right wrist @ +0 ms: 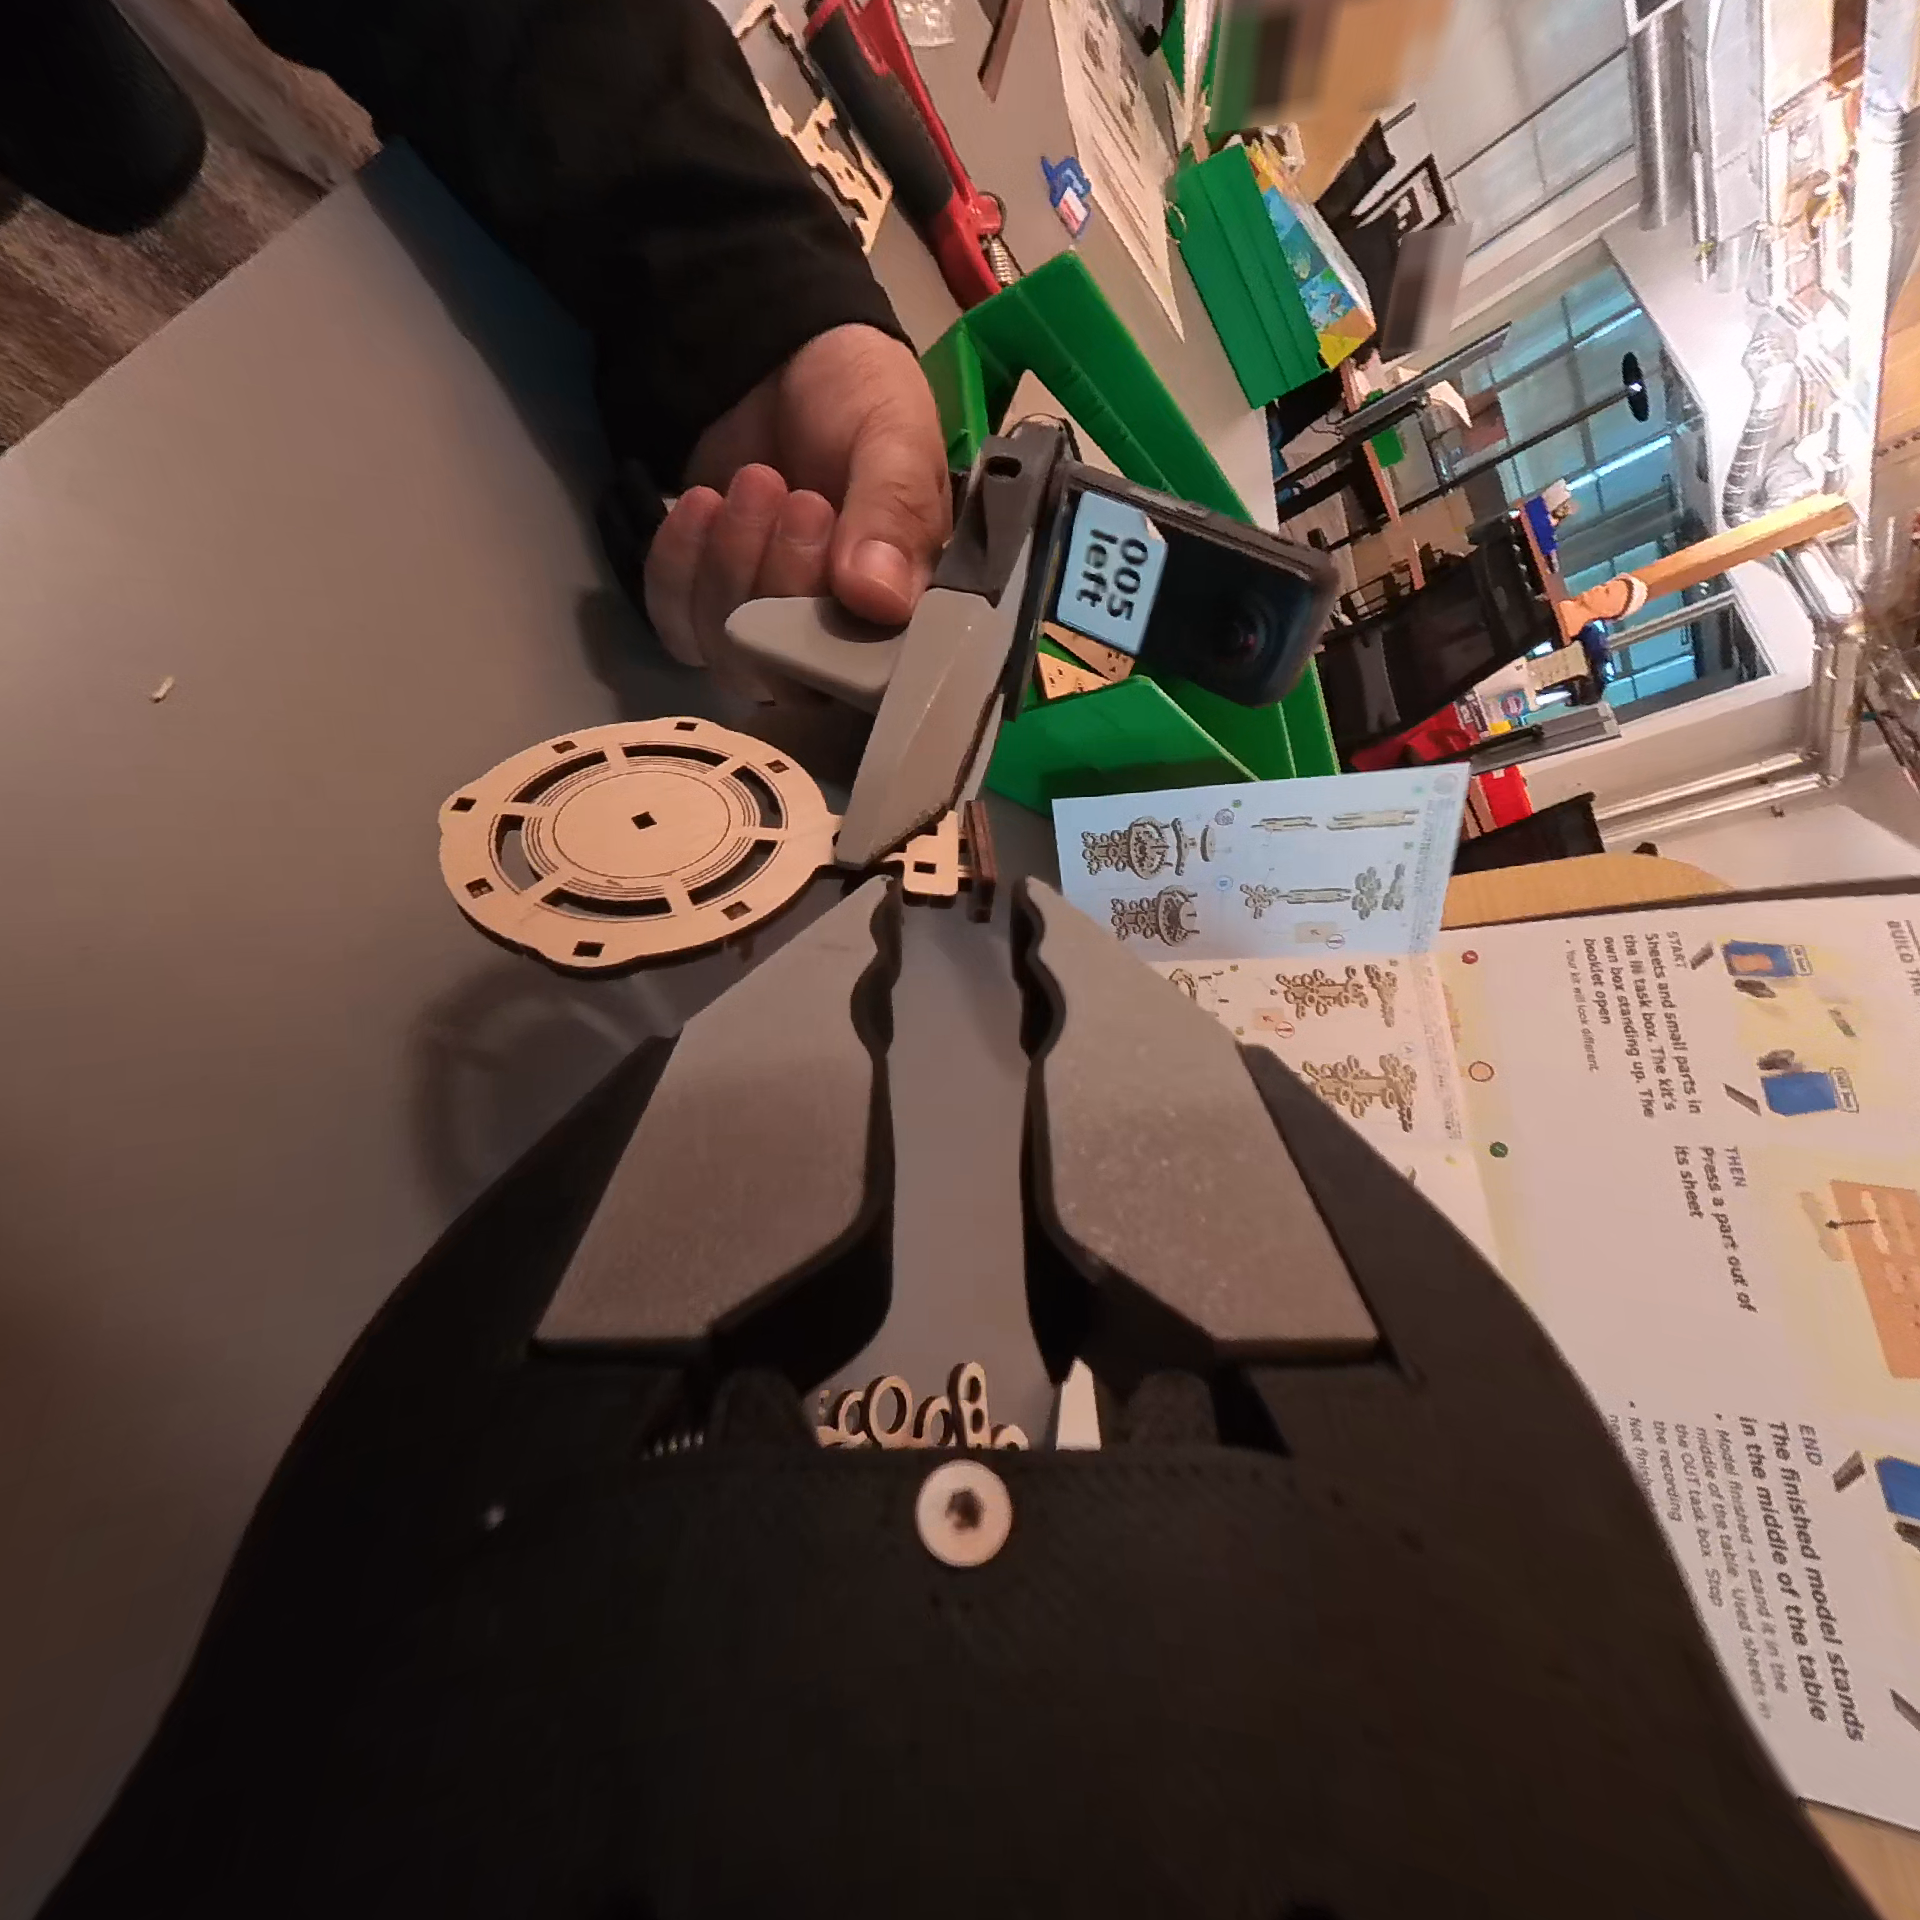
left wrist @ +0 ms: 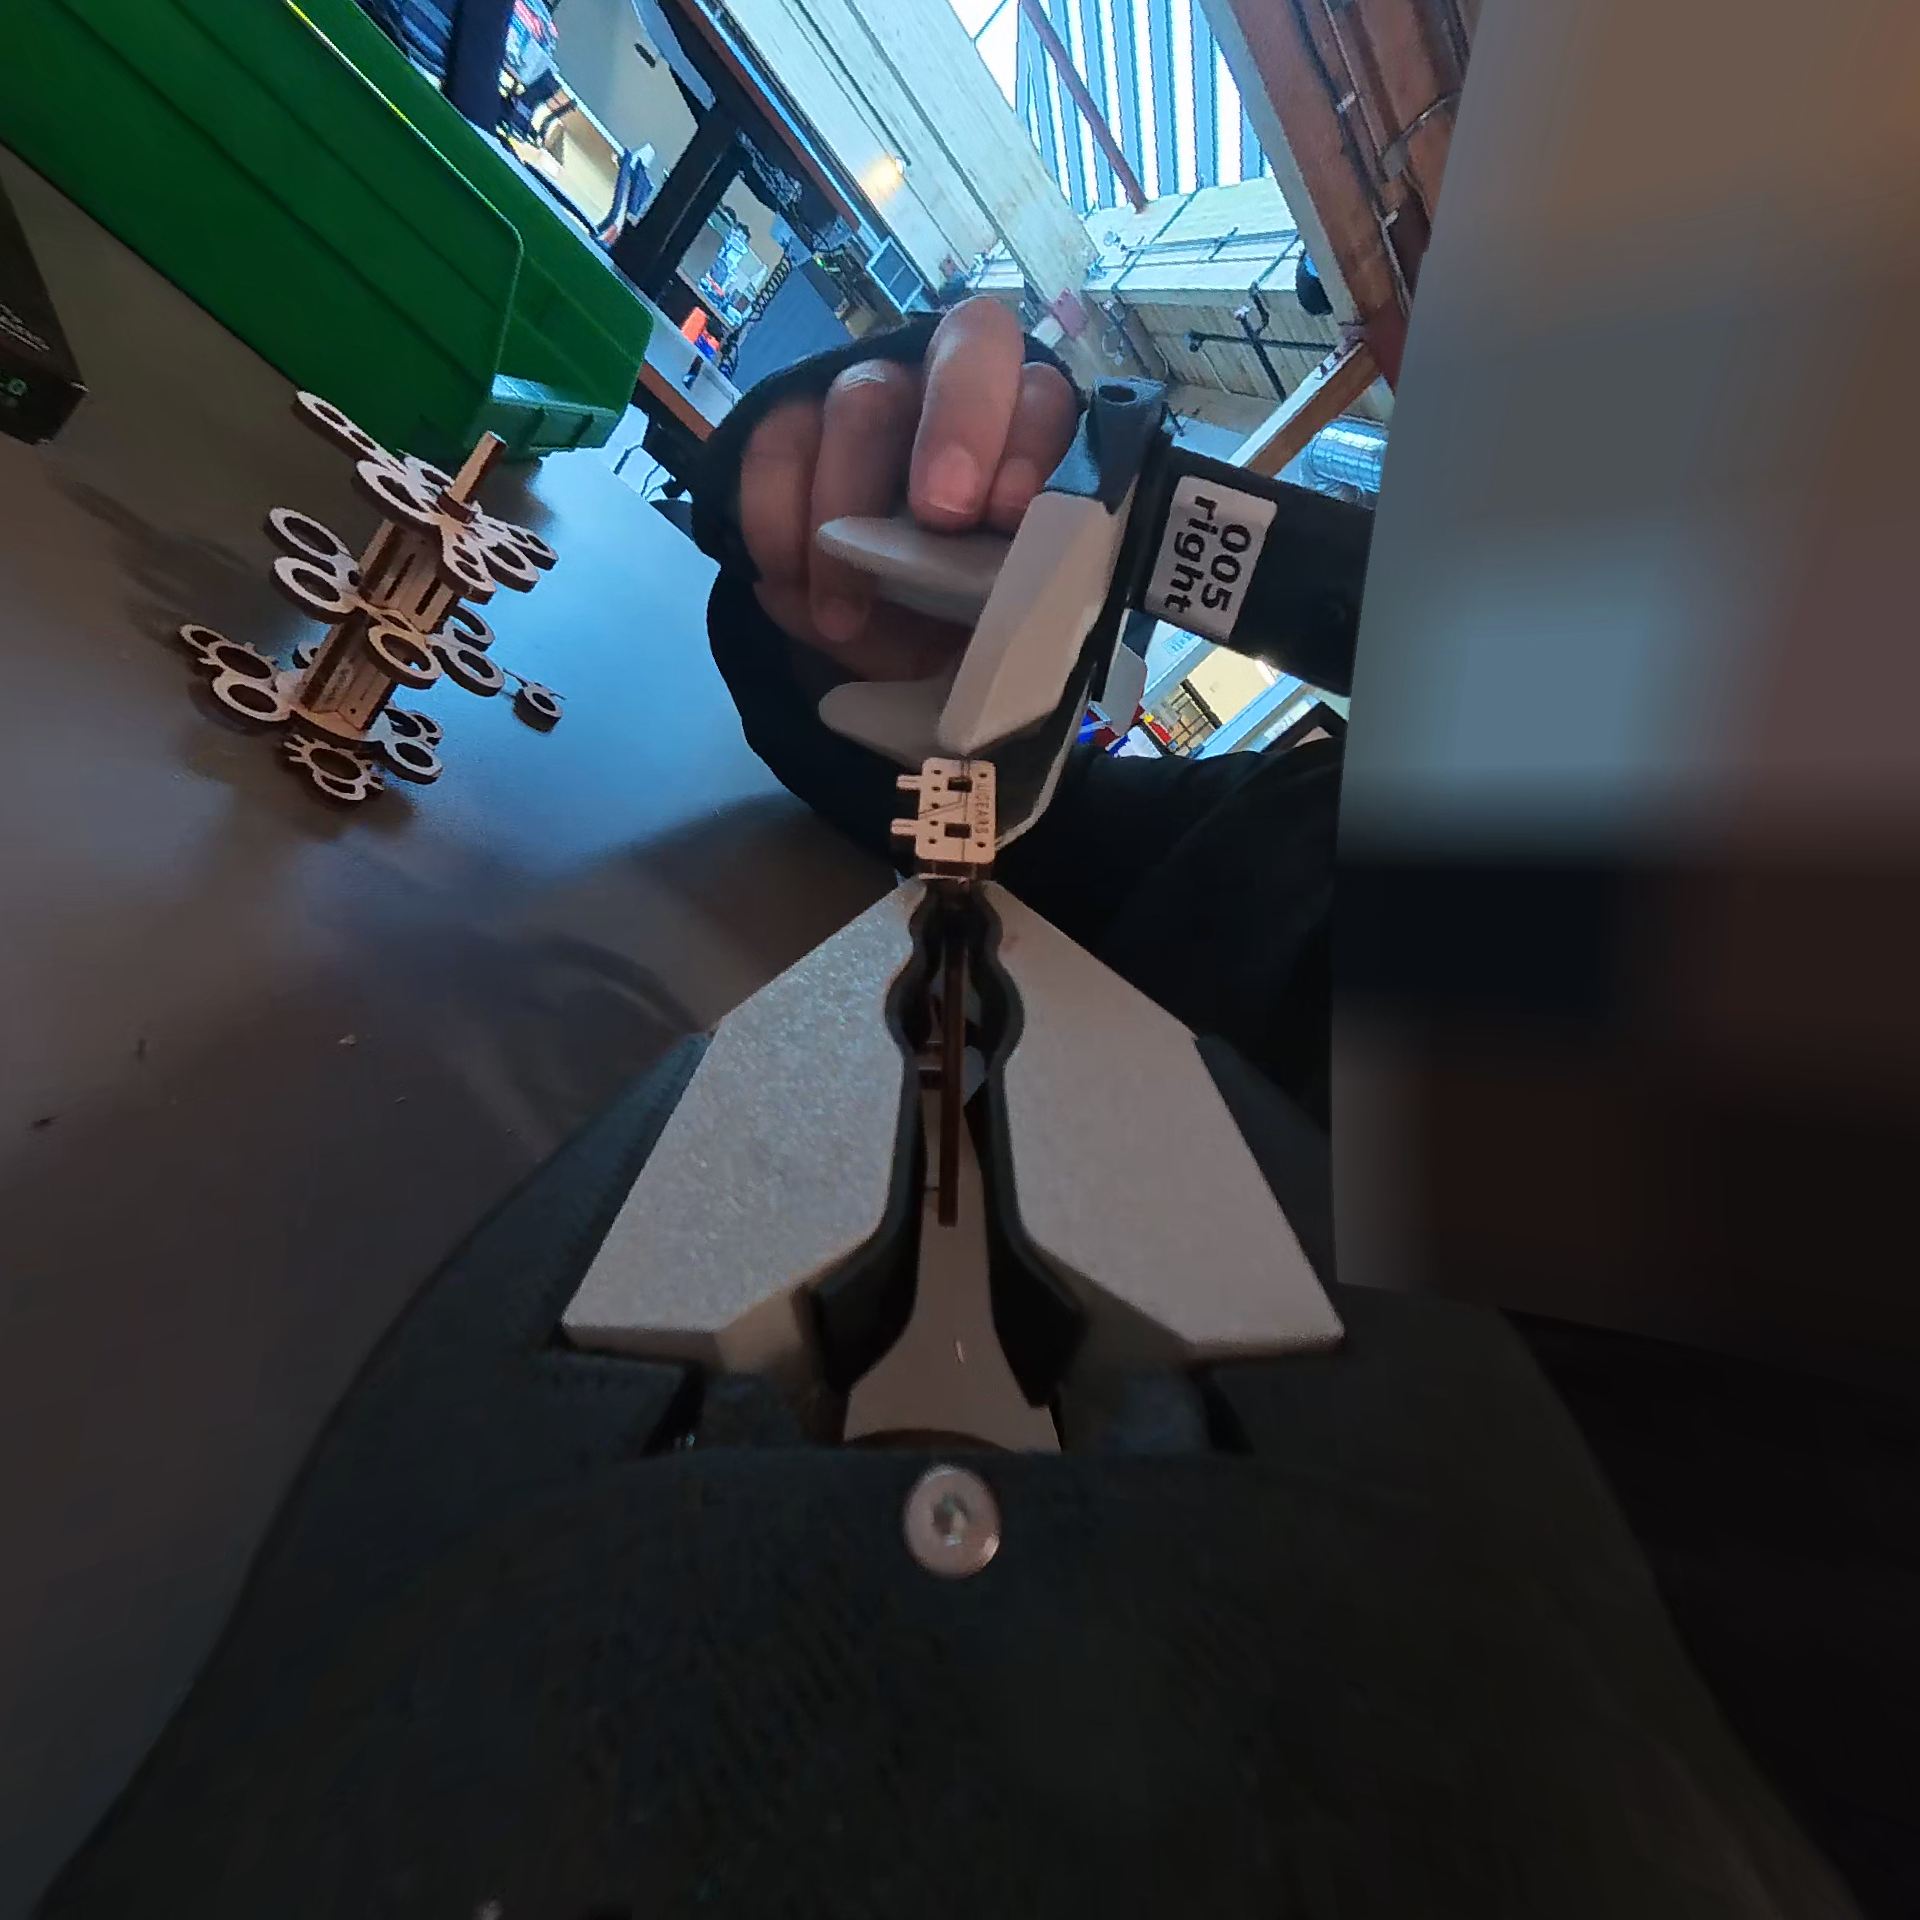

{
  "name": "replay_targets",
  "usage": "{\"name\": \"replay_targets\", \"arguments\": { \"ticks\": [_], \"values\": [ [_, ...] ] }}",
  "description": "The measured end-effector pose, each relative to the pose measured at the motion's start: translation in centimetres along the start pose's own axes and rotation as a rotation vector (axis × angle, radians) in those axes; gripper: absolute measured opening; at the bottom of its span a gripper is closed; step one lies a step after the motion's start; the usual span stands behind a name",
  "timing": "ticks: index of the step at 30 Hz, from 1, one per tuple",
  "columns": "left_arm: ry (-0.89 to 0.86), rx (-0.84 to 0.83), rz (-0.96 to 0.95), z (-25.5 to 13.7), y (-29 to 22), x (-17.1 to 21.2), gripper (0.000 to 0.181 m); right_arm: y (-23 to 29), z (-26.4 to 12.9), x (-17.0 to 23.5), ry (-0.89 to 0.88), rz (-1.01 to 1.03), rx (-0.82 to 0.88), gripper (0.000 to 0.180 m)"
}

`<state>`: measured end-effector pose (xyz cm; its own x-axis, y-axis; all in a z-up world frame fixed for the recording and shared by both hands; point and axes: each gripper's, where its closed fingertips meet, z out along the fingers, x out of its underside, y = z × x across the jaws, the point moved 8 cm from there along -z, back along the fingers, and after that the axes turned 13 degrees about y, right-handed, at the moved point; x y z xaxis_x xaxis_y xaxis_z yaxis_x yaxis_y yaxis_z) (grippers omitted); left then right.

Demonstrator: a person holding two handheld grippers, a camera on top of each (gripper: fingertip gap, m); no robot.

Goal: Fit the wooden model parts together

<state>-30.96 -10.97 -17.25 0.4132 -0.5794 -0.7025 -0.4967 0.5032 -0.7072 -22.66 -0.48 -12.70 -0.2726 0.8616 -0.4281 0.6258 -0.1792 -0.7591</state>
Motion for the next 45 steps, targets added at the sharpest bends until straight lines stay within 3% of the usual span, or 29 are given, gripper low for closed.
{"name": "replay_targets", "arguments": {
  "ticks": [19, 26, 30, 36, 45],
  "values": [
    [0.008, 0.006, 0.018, 0.2, 0.2, -0.5, 0.000, 0.2, -0.3, 0.0, -0.023, 0.020, 0.007, 0.013],
    [0.011, -0.063, 0.102, -0.7, -0.3, -0.7, 0.012, -0.1, -0.8, 0.6, -0.052, 0.084, -0.001, 0.013],
    [0.036, -0.301, 0.257, -1.6, -0.4, -0.9, 0.020, -0.4, -1.2, 1.1, -0.077, 0.133, -0.011, 0.013],
    [0.096, -0.670, 0.682, -0.7, -1.8, -0.8, 0.025, -0.8, -1.7, 1.7, -0.129, 0.209, -0.044, 0.013],
    [0.046, -0.735, 0.926, 0.5, -3.5, -0.5, 0.023, -0.8, -2.1, 1.7, -0.195, 0.278, -0.081, 0.013]
  ]
}}
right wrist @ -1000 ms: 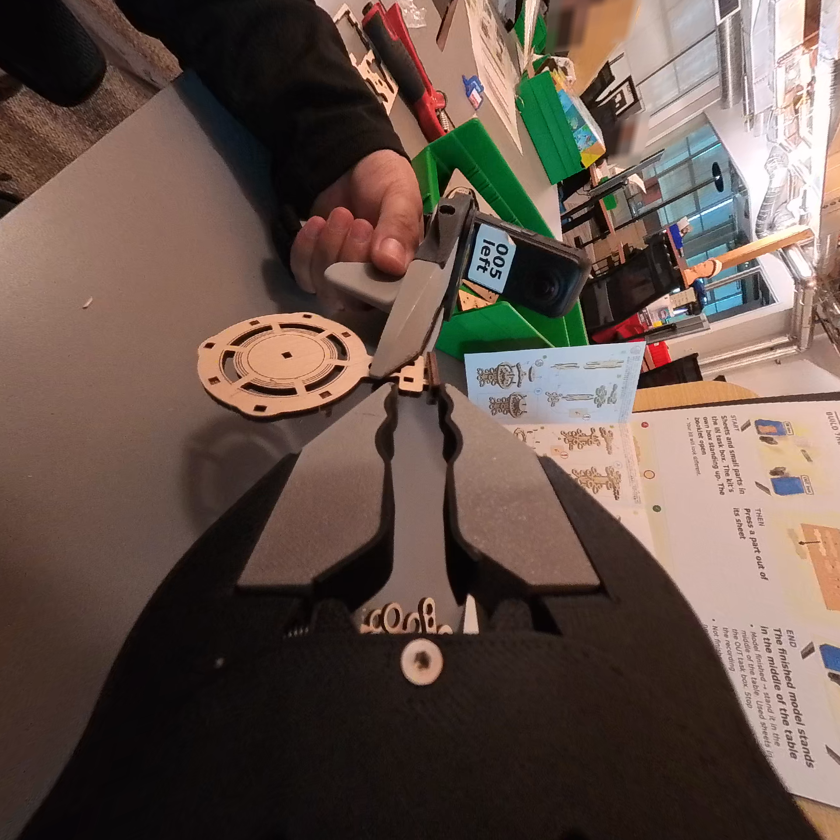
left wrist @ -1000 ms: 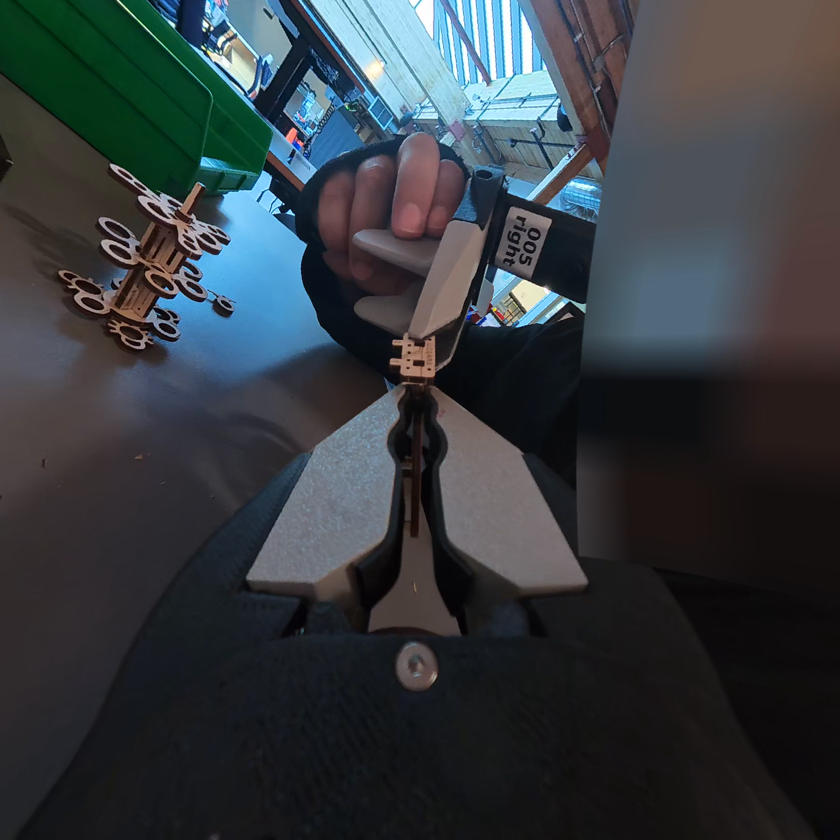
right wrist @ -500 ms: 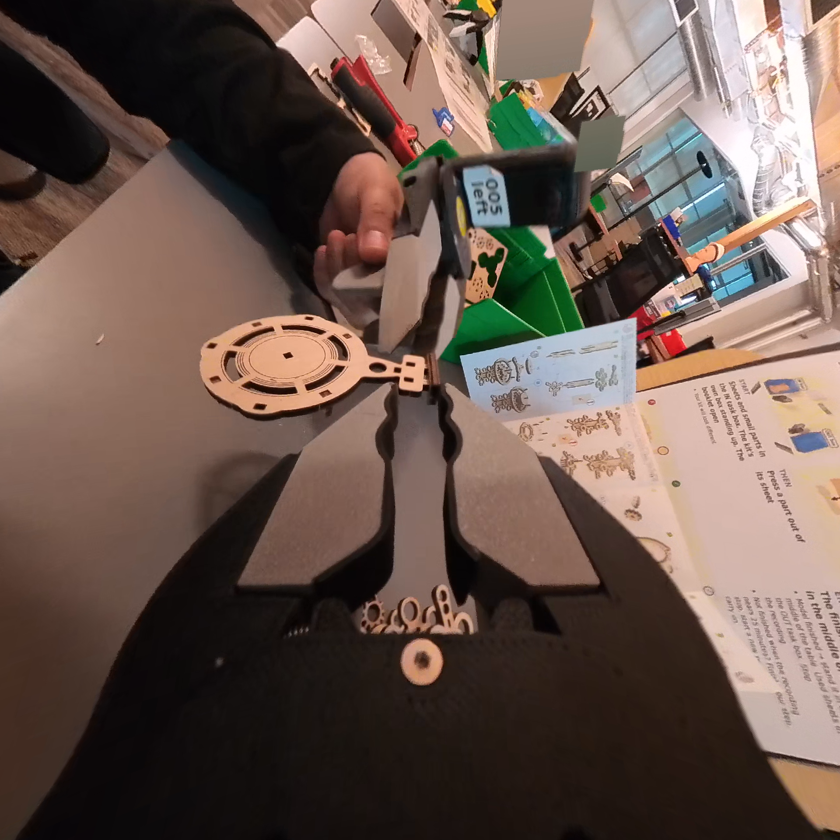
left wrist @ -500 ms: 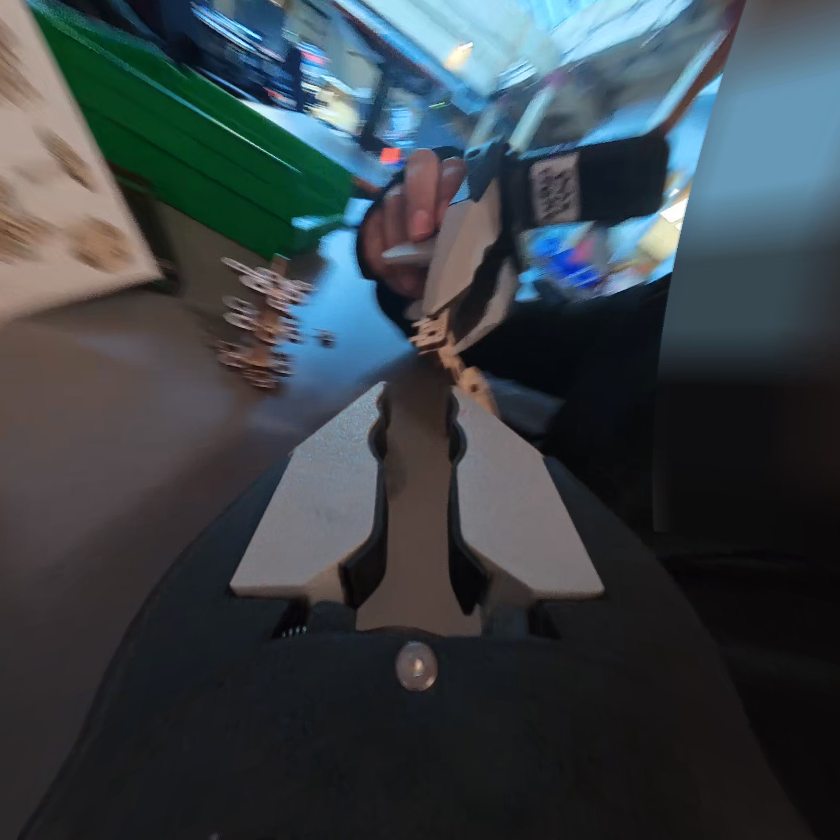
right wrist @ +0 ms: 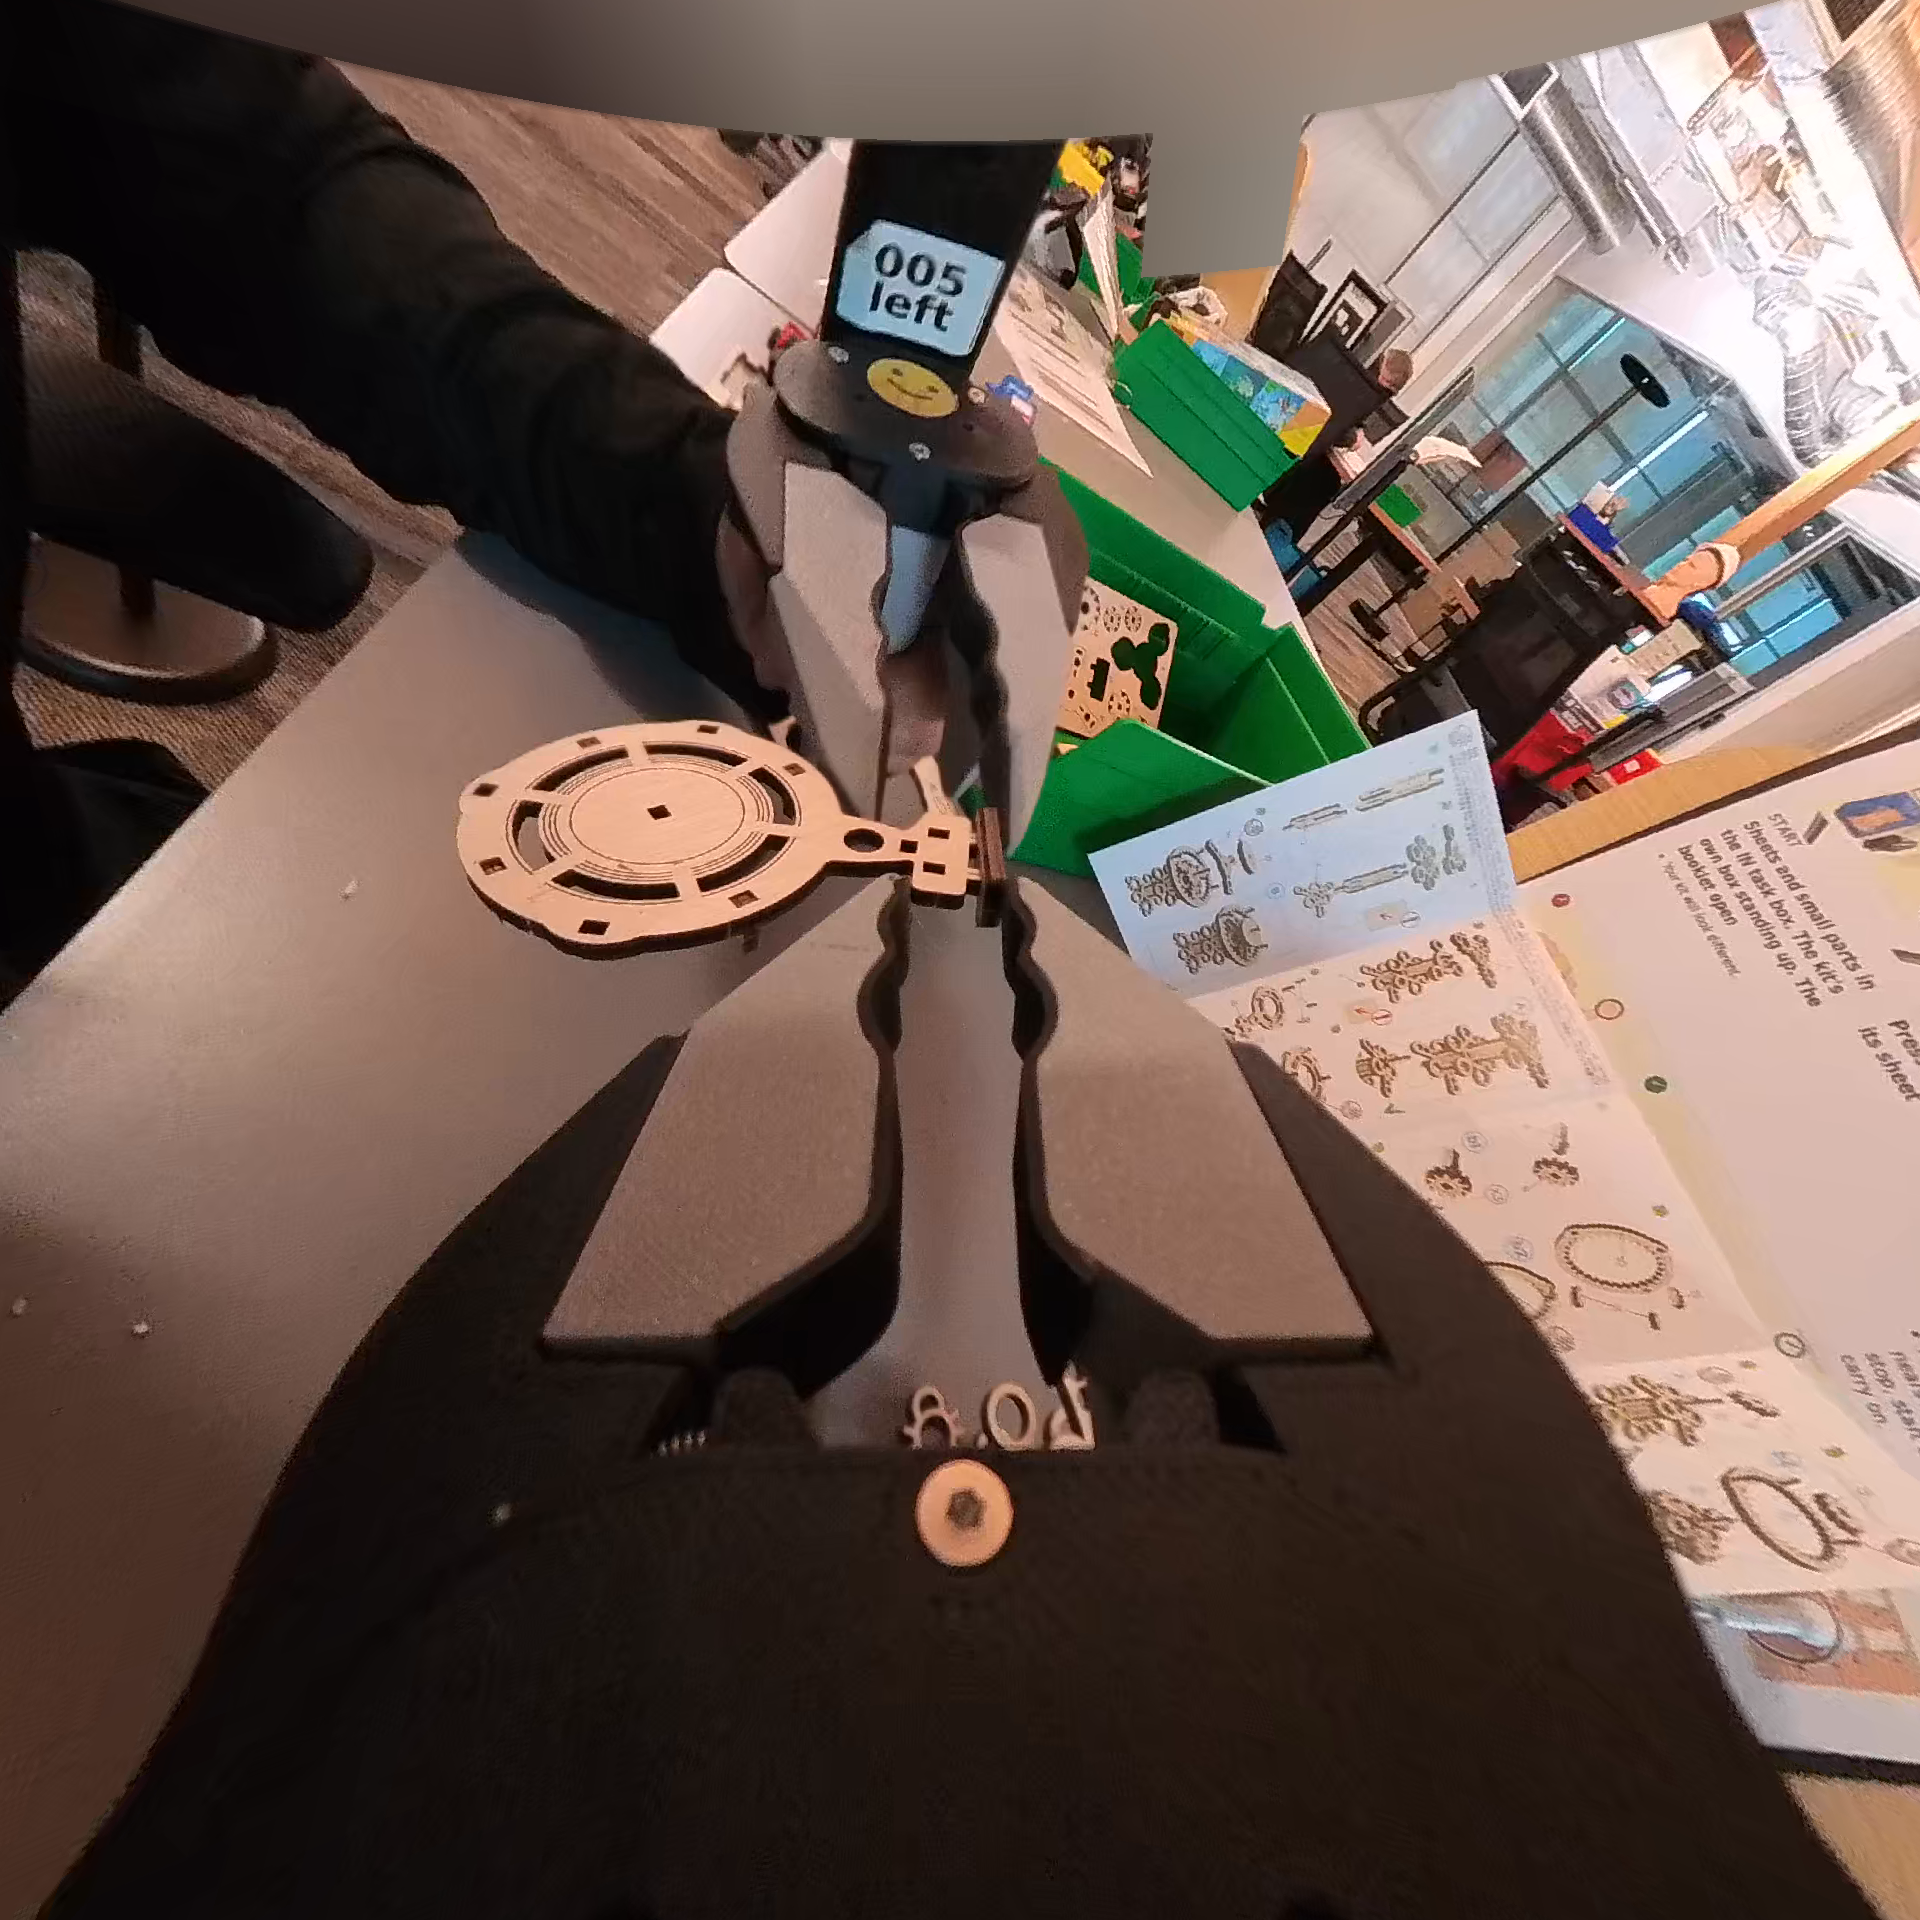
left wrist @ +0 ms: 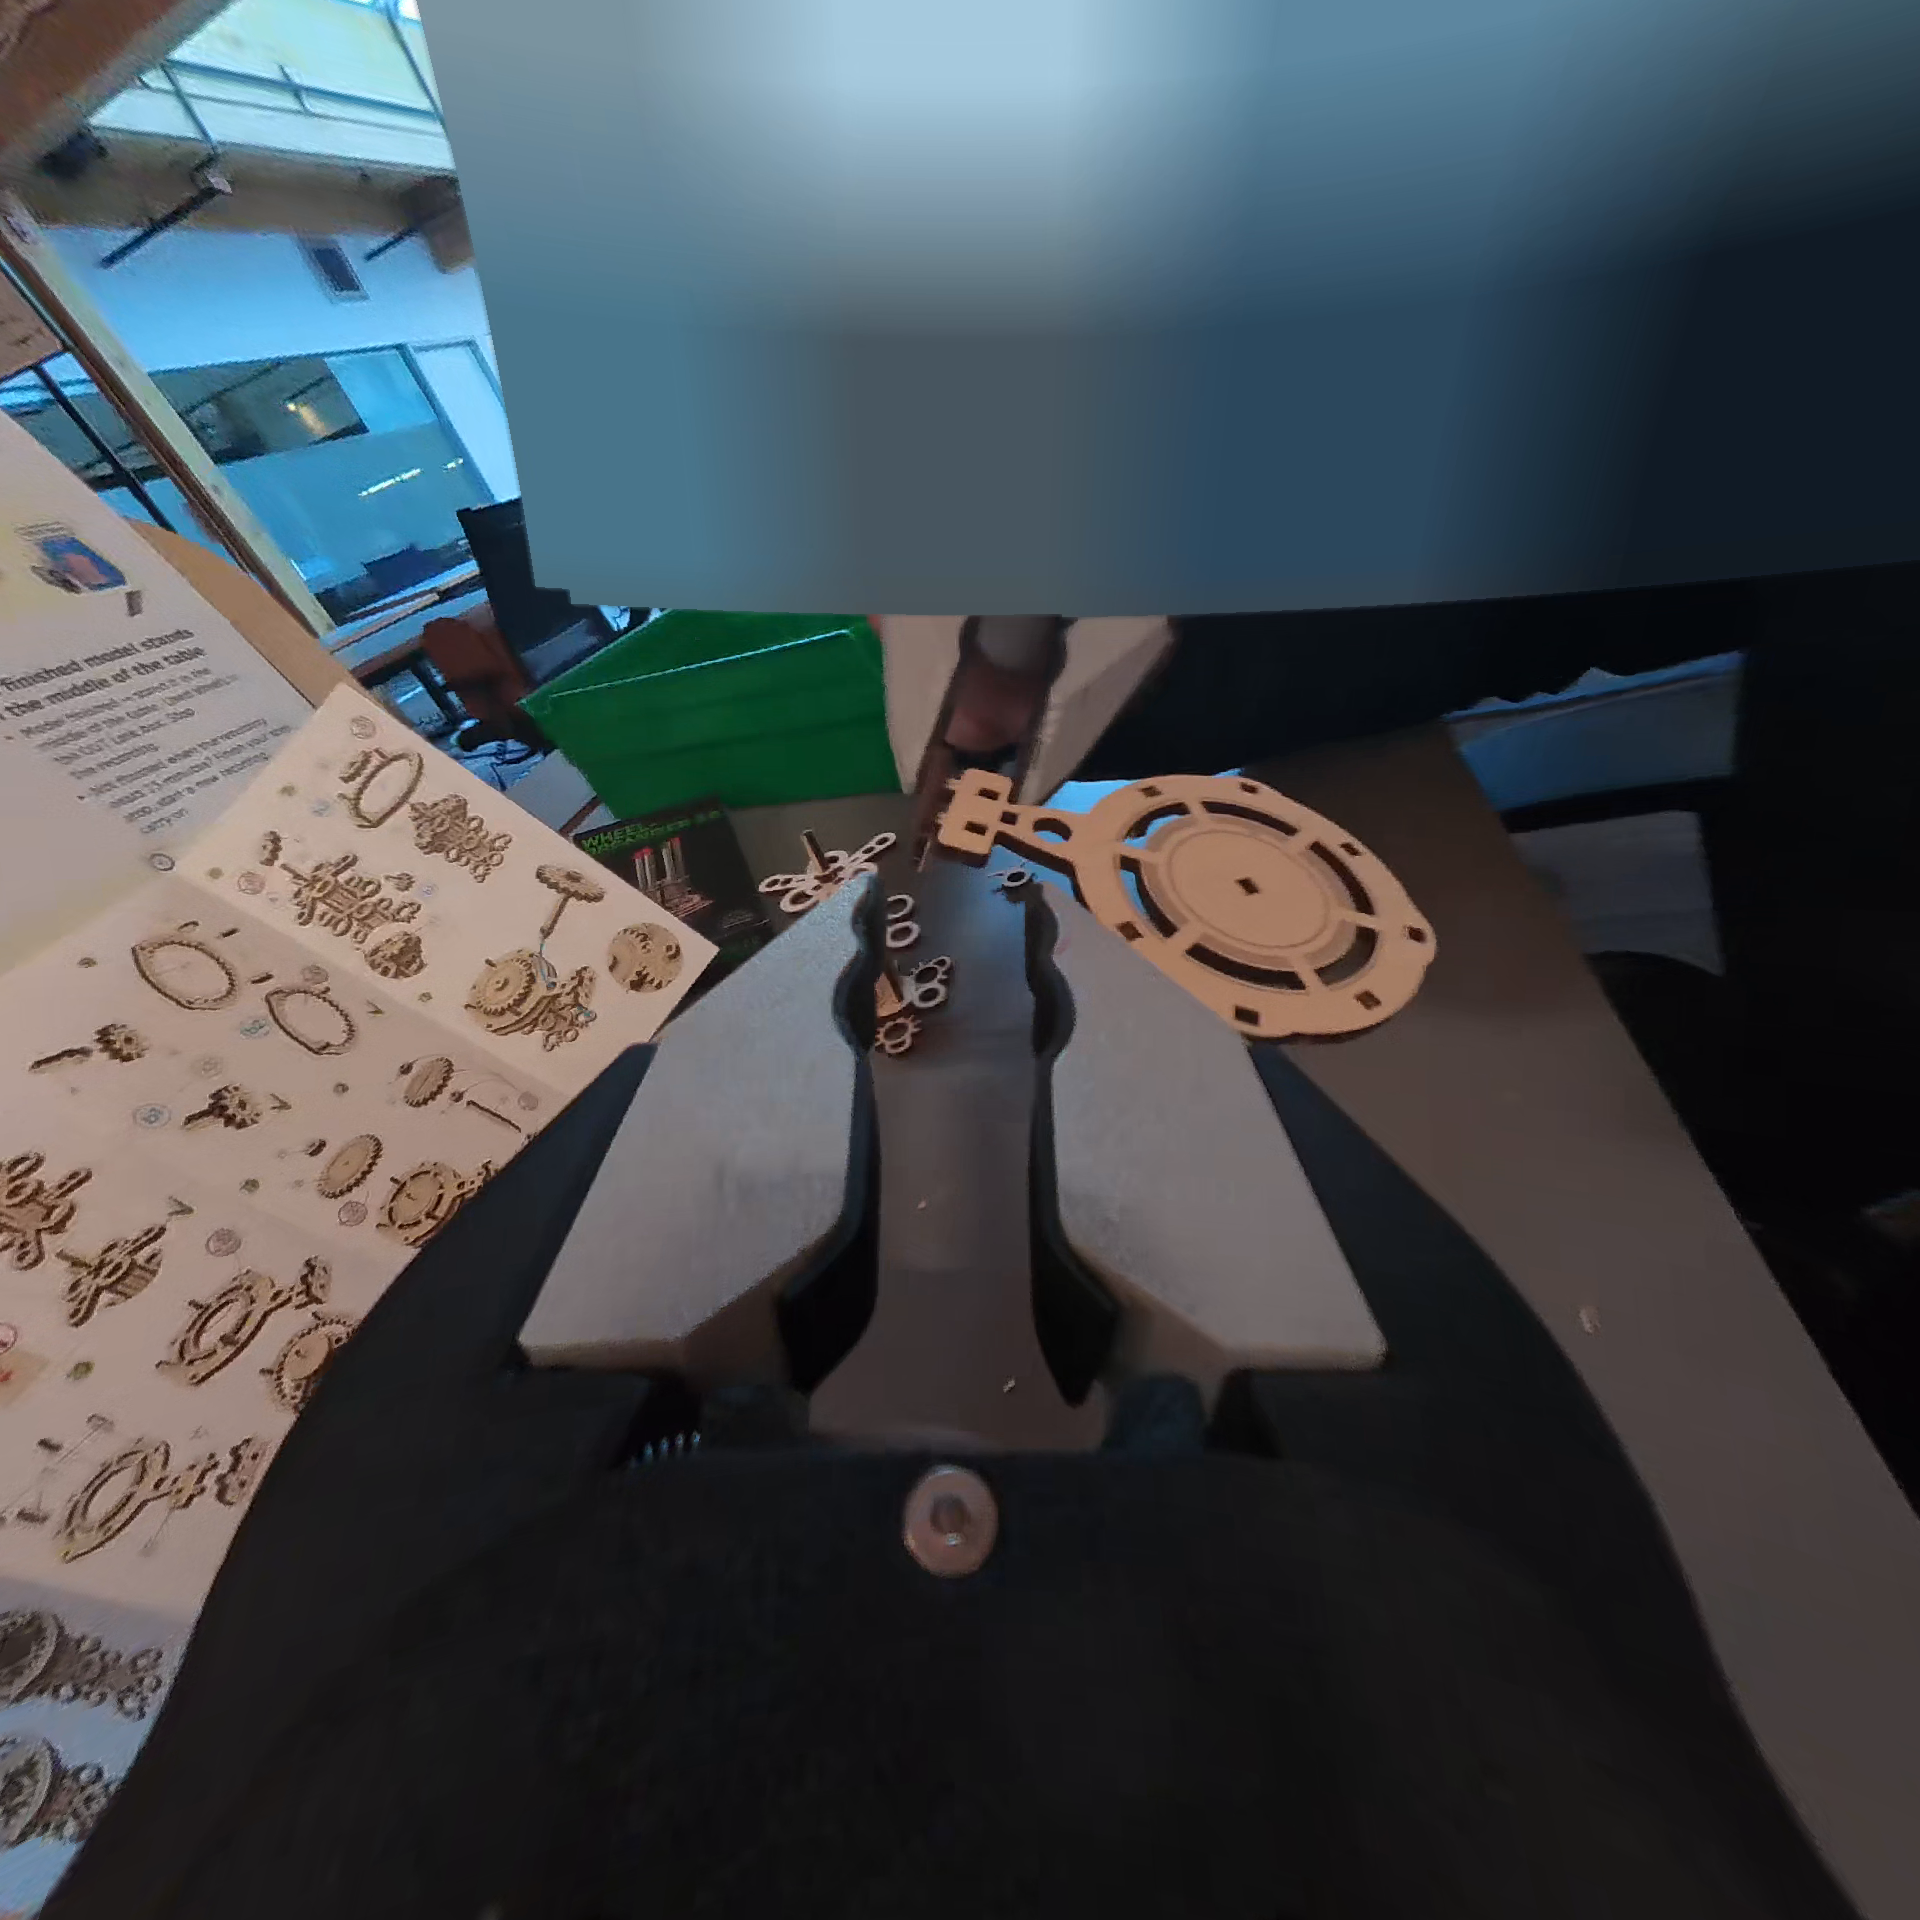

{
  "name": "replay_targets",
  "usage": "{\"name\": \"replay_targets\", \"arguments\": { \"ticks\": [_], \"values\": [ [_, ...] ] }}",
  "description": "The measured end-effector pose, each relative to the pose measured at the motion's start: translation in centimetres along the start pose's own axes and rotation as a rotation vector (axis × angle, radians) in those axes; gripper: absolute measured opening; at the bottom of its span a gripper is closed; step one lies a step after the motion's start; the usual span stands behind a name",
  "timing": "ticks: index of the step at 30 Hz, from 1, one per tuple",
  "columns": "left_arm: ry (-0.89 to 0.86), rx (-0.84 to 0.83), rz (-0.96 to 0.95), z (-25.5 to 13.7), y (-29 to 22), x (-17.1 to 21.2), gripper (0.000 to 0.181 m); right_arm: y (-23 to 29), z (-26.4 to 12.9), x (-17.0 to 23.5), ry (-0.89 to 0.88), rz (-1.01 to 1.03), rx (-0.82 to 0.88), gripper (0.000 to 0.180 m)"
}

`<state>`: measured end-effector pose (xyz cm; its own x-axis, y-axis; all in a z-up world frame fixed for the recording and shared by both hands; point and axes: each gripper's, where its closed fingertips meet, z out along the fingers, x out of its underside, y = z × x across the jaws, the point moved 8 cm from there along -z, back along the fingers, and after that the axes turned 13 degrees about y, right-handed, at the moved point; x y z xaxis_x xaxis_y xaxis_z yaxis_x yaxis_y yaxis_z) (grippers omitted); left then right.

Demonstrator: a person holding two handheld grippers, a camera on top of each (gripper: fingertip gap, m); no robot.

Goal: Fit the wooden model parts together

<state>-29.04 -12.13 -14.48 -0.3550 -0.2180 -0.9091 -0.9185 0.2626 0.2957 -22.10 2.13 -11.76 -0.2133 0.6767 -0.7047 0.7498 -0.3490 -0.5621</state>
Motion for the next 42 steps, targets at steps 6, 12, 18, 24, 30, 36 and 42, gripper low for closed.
{"name": "replay_targets", "arguments": {
  "ticks": [6, 12, 18, 24, 30, 36, 42],
  "values": [
    [-0.062, 0.007, -0.012, -0.3, -0.2, -0.3, 0.019, 0.2, 0.2, -0.1, -0.015, 0.022, -0.025, 0.013],
    [-0.075, 0.004, 0.028, -0.3, -0.5, -0.5, 0.014, 0.2, 0.2, -0.2, -0.031, 0.034, -0.038, 0.013],
    [-0.093, 0.036, 0.021, -0.4, -0.7, -0.6, 0.015, 0.4, 0.0, -0.4, -0.047, 0.031, -0.054, 0.013],
    [-0.121, 0.058, 0.031, -0.6, -0.7, -0.9, 0.011, 0.6, 0.0, -0.5, -0.061, 0.041, -0.079, 0.013],
    [-0.128, 0.076, 0.057, -0.6, -1.0, -0.8, 0.012, 0.8, -0.1, -0.7, -0.084, 0.035, -0.103, 0.013],
    [-0.159, 0.090, 0.066, -0.8, -1.2, -1.1, 0.011, 1.0, 0.0, -0.7, -0.097, 0.035, -0.110, 0.013],
    [-0.173, 0.085, 0.067, -0.9, -1.1, -1.1, 0.016, 1.1, 0.0, -0.8, -0.120, 0.047, -0.116, 0.013]
  ]
}}
